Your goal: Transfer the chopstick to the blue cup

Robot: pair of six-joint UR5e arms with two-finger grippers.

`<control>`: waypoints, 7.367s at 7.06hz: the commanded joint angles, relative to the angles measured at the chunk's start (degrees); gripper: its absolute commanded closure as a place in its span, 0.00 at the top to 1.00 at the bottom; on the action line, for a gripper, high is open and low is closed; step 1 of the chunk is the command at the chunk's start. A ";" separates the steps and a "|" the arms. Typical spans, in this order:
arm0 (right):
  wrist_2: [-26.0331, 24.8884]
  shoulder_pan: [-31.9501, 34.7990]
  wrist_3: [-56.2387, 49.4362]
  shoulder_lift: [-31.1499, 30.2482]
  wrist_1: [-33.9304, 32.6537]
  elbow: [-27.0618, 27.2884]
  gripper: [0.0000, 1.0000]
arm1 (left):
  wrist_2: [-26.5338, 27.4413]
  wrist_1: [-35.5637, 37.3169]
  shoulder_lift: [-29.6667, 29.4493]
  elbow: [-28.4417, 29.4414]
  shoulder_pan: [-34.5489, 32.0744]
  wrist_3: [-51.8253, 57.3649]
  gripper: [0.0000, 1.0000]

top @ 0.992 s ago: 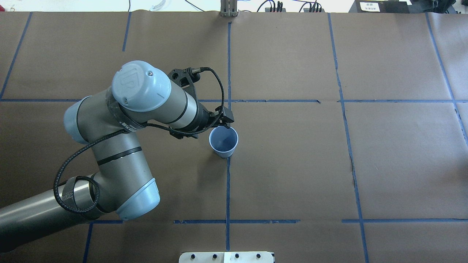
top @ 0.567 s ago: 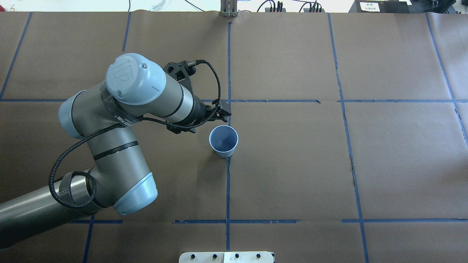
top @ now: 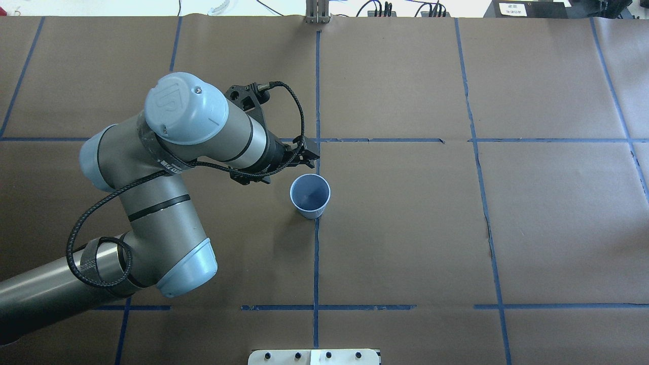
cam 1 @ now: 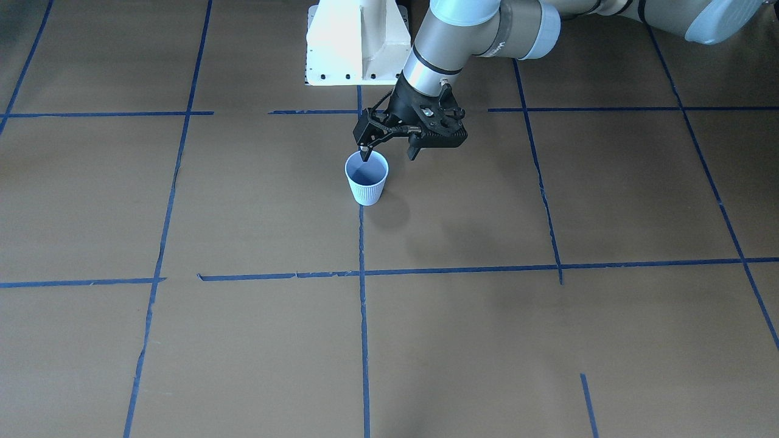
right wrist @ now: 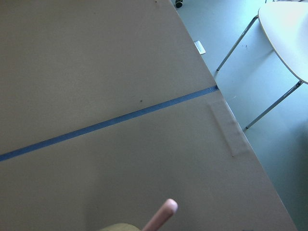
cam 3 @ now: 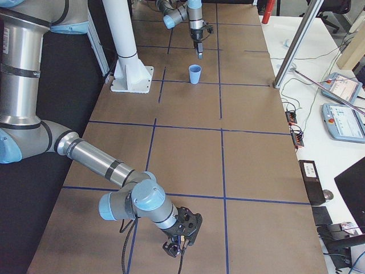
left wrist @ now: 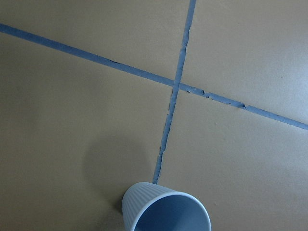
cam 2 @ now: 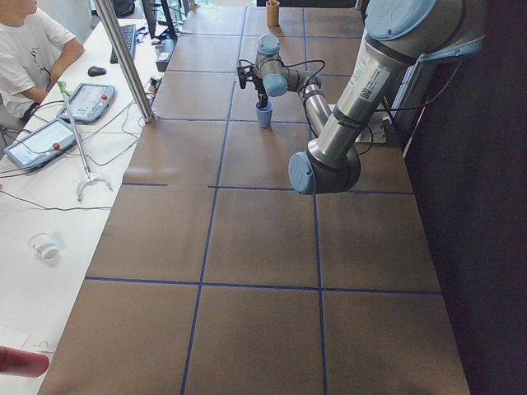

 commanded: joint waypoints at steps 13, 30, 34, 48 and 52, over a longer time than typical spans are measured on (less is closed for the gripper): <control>1.90 -0.43 6.59 -1.15 12.32 3.30 0.00 | 0.06 -0.09 0.89 -1.04 -1.34 0.59 1.00; -18.67 -60.91 62.40 38.55 -1.84 29.22 0.00 | -0.03 -2.90 3.44 0.19 -9.87 4.90 0.99; -34.50 -72.53 53.10 40.50 -13.24 32.06 0.00 | -0.03 -7.12 3.62 2.74 -10.04 4.64 0.99; 8.74 -22.80 -10.58 8.35 -18.50 23.51 1.00 | -19.63 -2.94 29.00 3.79 -36.81 68.41 0.99; 11.93 -13.17 -44.51 10.08 -33.33 5.98 1.00 | -19.62 17.01 31.48 5.98 -51.85 100.24 1.00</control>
